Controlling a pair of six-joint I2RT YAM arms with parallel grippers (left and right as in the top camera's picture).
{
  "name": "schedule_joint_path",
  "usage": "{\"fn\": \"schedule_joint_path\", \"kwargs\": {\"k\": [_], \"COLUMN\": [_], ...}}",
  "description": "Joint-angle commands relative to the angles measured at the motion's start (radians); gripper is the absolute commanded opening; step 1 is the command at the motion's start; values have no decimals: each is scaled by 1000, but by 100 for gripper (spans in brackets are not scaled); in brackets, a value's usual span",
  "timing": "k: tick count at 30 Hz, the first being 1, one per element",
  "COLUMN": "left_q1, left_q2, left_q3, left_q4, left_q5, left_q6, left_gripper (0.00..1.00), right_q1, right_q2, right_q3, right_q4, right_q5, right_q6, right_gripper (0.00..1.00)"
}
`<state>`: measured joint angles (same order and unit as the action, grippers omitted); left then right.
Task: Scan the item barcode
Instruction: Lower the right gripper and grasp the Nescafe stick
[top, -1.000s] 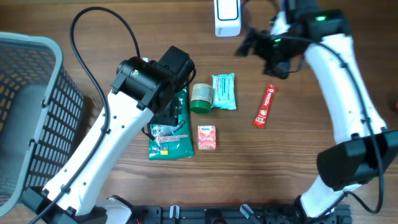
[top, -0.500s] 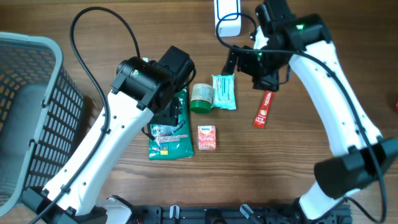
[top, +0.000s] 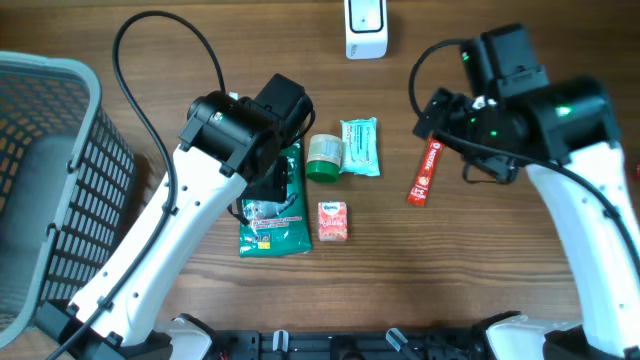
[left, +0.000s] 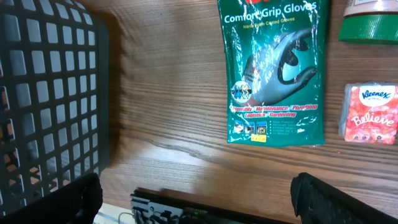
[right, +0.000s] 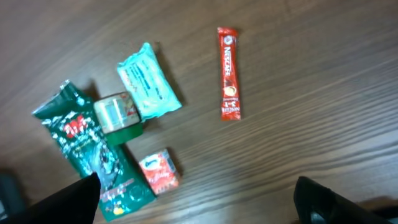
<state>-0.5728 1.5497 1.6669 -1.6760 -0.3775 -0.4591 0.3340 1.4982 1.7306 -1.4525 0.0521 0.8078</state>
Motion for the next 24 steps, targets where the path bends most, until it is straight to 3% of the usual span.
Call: {"fn": "schedule_joint_path", "kwargs": {"k": [1, 4, 11, 17, 21, 24], "left_q1": [3, 3, 3, 3, 3, 3], "left_q2": [-19, -19, -19, -19, -19, -19], "left_q3": [-2, -2, -2, -2, -2, -2], "left_q4": [0, 0, 0, 0, 0, 0], "left_q5": [-17, -17, -17, -17, -17, -17], "left_q6": [-17, -17, -17, -17, -17, -17], "left_gripper": [100, 100, 100, 100, 100, 100], "right_q1": [0, 0, 1, 0, -2, -2], "right_q2": [17, 19, 74, 178, 232, 286], "right_q3": [-171, -346, -653, -702, -702, -702], "right_q4": [120, 296, 608, 737, 830, 882], "right_q5": [-100, -72, 28, 165, 195, 196], "right_q6": [14, 4, 3, 2, -76, -84], "right_gripper": [100, 95, 66, 66, 65, 59]}}
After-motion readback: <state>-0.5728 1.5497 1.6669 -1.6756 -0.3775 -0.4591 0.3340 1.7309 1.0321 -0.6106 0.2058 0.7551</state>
